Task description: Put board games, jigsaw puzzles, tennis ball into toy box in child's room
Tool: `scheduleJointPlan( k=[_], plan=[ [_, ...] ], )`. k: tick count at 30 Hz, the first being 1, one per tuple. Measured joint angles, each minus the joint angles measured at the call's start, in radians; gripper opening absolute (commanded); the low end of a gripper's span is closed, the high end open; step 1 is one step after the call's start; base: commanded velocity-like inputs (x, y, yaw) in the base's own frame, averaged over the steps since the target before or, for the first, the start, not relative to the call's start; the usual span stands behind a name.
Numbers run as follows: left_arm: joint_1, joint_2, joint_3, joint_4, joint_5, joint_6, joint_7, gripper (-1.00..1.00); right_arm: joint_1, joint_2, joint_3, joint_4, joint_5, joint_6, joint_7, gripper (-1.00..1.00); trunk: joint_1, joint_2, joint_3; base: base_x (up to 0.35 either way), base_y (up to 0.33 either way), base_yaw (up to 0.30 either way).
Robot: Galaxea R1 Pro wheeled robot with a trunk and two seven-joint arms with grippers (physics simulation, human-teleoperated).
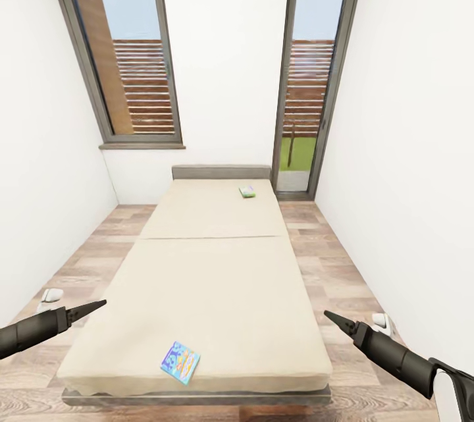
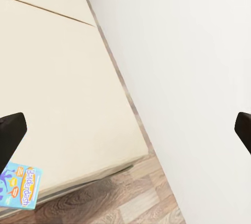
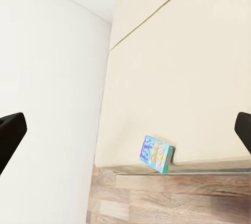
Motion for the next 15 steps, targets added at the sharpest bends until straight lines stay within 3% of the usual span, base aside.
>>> scheduleJointPlan(
  k=[15],
  plan=[
    [0.0,0.0,-0.001,0.0,-0.001,0.0,0.0,1.0,0.0,0.0,0.0,0.0,0.0,0.0,0.0,1.0,0.0,0.0,0.025,0.0,0.0,0.0]
  ],
)
